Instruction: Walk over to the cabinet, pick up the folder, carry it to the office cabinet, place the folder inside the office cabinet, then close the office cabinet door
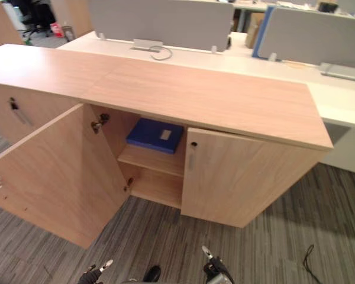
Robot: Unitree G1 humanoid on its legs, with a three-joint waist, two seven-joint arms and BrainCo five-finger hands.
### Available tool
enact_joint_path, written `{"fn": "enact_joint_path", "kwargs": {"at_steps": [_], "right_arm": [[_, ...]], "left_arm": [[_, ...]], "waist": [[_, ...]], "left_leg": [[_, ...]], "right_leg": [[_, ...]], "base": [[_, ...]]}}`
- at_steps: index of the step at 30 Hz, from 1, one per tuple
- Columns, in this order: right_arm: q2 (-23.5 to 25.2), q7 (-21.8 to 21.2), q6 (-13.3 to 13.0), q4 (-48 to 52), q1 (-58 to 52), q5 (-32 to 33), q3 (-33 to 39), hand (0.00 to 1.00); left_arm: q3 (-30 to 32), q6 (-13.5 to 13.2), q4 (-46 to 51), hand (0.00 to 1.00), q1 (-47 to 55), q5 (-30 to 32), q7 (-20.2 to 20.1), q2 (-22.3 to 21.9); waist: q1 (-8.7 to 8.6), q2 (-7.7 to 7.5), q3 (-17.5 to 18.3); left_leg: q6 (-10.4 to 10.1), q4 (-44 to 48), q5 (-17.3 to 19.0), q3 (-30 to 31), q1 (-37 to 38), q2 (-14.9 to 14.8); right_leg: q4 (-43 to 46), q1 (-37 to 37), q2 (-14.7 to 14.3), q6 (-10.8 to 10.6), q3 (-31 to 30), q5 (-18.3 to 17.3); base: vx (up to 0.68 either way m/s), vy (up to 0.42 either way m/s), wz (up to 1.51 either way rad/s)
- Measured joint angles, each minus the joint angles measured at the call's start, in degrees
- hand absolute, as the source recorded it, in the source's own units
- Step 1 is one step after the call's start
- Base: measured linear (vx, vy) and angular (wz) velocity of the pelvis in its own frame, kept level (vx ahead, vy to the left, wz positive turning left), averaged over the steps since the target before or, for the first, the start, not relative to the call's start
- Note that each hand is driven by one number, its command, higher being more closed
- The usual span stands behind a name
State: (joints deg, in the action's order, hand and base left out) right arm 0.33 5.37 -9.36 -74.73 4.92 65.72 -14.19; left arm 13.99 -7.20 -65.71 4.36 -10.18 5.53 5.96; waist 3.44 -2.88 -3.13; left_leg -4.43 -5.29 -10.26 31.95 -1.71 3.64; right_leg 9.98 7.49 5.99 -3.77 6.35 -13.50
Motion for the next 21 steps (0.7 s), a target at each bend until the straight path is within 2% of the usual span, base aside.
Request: {"fn": "enact_joint_path", "kwargs": {"at_steps": [3, 6, 7, 8, 9, 10, 11, 12, 13, 15, 16, 17, 18, 19, 21], "right_arm": [[0.28, 1.06, -0.05, -0.02, 0.14, -2.94, -3.00, 0.00], [0.72, 1.52, -0.41, 0.95, 0.56, -6.35, -3.67, 0.00], [0.95, 1.53, -0.60, 0.99, 1.04, -7.00, -2.61, 0.00], [0.97, 1.54, -0.59, 1.01, 1.44, -8.49, -0.61, 0.00], [0.91, 1.57, -0.57, 1.12, 1.53, -8.83, 0.87, 0.00], [1.03, 1.60, -0.50, 2.02, 1.27, -9.86, 4.02, 0.00], [1.59, 1.60, -0.44, 2.82, 0.60, -10.98, 6.88, 0.00], [1.69, 1.60, -0.44, 2.96, 0.48, -11.02, 7.43, 0.00], [2.25, 1.58, -0.35, 4.13, -0.21, -12.33, 10.93, 0.00], [2.81, 1.47, 0.05, 6.17, -1.30, -13.07, 13.28, 0.00], [3.09, 1.43, 0.35, 7.75, -2.34, -13.09, 15.42, 0.00], [3.34, 1.40, 0.40, 8.02, -2.67, -13.12, 16.45, 0.00], [3.89, 1.38, 0.67, 8.48, -3.14, -13.21, 19.08, 0.00], [3.92, 1.36, 1.05, 9.43, -3.60, -13.56, 21.03, 0.00], [3.97, 1.08, 1.96, 10.56, -4.94, -15.25, 24.20, 0.00]], "left_arm": [[1.14, 0.02, -0.01, 0.00, -0.25, -3.05, 0.01, -0.35], [2.20, 0.03, 0.62, 0.00, -2.22, -9.28, -0.01, -1.56], [2.98, -0.17, 2.97, 0.00, -2.77, -11.16, -0.29, -1.96], [4.02, -0.51, 4.89, 0.00, -2.80, -13.75, -0.25, -2.64], [4.39, -0.69, 5.75, 0.00, -2.29, -15.17, -0.20, -3.06], [4.34, -1.16, 7.51, 0.00, -0.75, -17.84, -0.30, -3.51], [3.85, -1.26, 9.60, 0.00, 0.15, -20.03, -0.32, -3.50], [3.69, -1.30, 9.99, 0.00, 0.30, -20.32, -0.34, -3.51], [2.40, -1.48, 13.91, 0.00, 1.59, -23.64, -0.49, -3.95], [2.40, -1.91, 18.52, 0.00, 3.47, -27.33, -0.75, -5.33], [2.40, -1.98, 20.91, 0.00, 4.59, -29.06, -0.91, -6.35], [2.42, -1.99, 22.17, 0.00, 4.89, -30.00, -1.02, -6.89], [2.93, -2.01, 24.37, 0.00, 5.58, -31.69, -1.37, -8.02], [3.09, -2.04, 25.92, 0.00, 6.66, -33.27, -1.56, -8.94], [2.91, -1.99, 27.67, 0.00, 7.18, -36.08, -1.74, -9.04]], "waist": [[0.48, -0.49, -0.58], [-0.79, -2.15, -2.16], [-1.07, -2.57, -3.65], [-0.58, -1.96, -5.00], [-0.46, -1.51, -5.44], [-0.27, -0.70, -6.09], [-0.24, -1.41, -6.13], [-0.24, -1.50, -6.14], [-0.19, -1.89, -5.98], [-0.23, -1.74, -5.66], [-0.46, -1.78, -4.62], [-0.65, -1.95, -4.07], [-0.67, -2.05, -3.54], [-0.56, -1.19, -3.16], [-0.77, -1.66, -2.52]], "left_leg": [[0.24, 0.00, 1.08, -1.47, -0.82, -0.82], [0.91, 2.79, 2.24, -10.27, -4.32, -2.07], [2.63, 10.17, 3.70, -17.91, -8.74, -2.85], [5.55, 21.11, 6.70, -27.17, -13.73, -5.07], [6.31, 25.48, 8.14, -30.98, -15.22, -6.49], [5.11, 28.42, 9.90, -33.39, -15.81, -7.07], [5.77, 27.25, 9.79, -32.52, -15.83, -5.17], [5.89, 26.84, 9.74, -32.38, -15.80, -4.77], [6.63, 22.31, 8.67, -32.31, -14.71, -2.56], [6.46, 15.96, 7.64, -33.07, -12.54, -0.14], [6.42, 11.28, 7.45, -33.87, -11.14, 1.45], [6.34, 9.00, 7.42, -34.64, -10.16, 2.11], [7.43, 7.41, 6.56, -36.15, -9.59, 2.82], [7.19, 3.41, 3.39, -35.97, -6.96, 3.49], [7.86, -0.11, 0.15, -35.55, -4.59, 4.77]], "right_leg": [[-0.52, 0.47, -0.35, 0.34, 1.62, 0.52], [-1.35, 1.41, 0.04, 0.43, 7.93, 0.55], [-0.77, 1.78, 0.36, 0.47, 11.02, 0.57], [0.33, 2.36, 0.32, 0.56, 13.05, 0.46], [0.87, 2.75, -0.01, 0.51, 13.50, 0.30], [1.86, 3.43, -0.55, 0.30, 13.52, -0.73], [2.23, 3.22, 0.53, 0.38, 13.33, -0.87], [2.25, 3.15, 0.73, 0.39, 13.33, -0.87], [1.90, 2.59, 2.54, 0.99, 12.82, -1.24], [-0.69, 2.51, 3.37, 2.41, 10.79, -2.78], [-2.23, 2.66, 4.19, 1.55, 10.60, -3.67], [-2.92, 2.72, 4.71, 1.68, 10.64, -4.03], [-2.86, 2.68, 6.10, 1.79, 11.19, -4.21], [-2.16, 3.57, 6.34, 1.67, 11.54, -4.23], [-2.63, 5.35, 6.85, 0.89, 11.58, -3.34]], "base": [[-0.06, -0.056, 0.28], [-0.08, -0.017, 1.04], [-0.03, 0.027, 1.10], [-0.01, 0.044, 0.91], [0.06, 0.071, 0.58], [0.10, 0.098, 0.53], [0.12, 0.148, 0.49], [0.09, 0.164, 0.63], [0.05, 0.152, 0.49], [0.01, 0.067, 0.52], [0.03, 0.022, 0.49], [0.07, 0.055, 0.59], [0.07, 0.048, 0.41], [0.08, 0.039, 0.32], [0.08, 0.005, 0.30]]}}
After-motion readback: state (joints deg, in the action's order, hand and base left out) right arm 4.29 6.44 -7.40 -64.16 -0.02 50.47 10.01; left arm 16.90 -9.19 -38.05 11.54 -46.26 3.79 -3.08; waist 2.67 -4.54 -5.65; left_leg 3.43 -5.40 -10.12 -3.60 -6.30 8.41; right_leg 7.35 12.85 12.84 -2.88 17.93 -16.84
